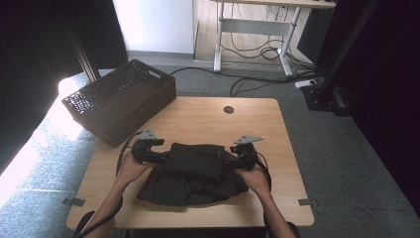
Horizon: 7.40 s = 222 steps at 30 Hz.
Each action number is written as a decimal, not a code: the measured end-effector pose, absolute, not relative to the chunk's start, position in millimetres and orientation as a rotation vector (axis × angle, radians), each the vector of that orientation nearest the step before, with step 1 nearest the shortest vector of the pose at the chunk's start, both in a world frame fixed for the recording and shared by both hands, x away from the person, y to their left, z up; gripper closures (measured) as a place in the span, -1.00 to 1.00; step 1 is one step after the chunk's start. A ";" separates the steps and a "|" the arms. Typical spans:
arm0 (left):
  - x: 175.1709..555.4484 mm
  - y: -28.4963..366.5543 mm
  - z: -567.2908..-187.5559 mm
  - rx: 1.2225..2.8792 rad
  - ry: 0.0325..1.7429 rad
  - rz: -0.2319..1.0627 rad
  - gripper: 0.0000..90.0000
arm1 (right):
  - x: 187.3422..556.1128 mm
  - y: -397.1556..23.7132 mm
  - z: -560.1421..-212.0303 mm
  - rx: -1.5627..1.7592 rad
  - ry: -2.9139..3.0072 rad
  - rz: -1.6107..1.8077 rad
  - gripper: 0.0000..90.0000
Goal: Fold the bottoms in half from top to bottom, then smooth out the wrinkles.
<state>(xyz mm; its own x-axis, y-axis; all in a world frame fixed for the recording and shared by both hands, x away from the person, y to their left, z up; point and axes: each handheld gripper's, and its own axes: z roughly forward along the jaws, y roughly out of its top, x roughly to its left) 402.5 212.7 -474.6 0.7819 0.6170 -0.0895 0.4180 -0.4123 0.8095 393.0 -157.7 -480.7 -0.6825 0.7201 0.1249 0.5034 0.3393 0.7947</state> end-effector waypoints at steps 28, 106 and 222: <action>341.9 169.8 -474.4 2.220 0.565 0.260 -0.58 | 350.5 -144.2 -475.7 0.940 2.457 1.393 -0.46; 315.9 185.1 -536.5 2.238 0.786 0.348 -0.55 | 310.6 -146.0 -547.1 1.092 2.449 1.074 -0.75; 361.2 228.9 -534.3 2.199 0.926 0.215 0.52 | 356.3 -194.7 -539.8 1.139 2.430 0.972 0.47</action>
<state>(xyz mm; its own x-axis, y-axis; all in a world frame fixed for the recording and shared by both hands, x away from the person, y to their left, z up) 361.2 228.9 -534.3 0.7269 0.6763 -0.1193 0.5546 -0.4756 0.6828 356.3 -194.7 -539.8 -0.6468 0.7622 0.0252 0.5692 0.4605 0.6812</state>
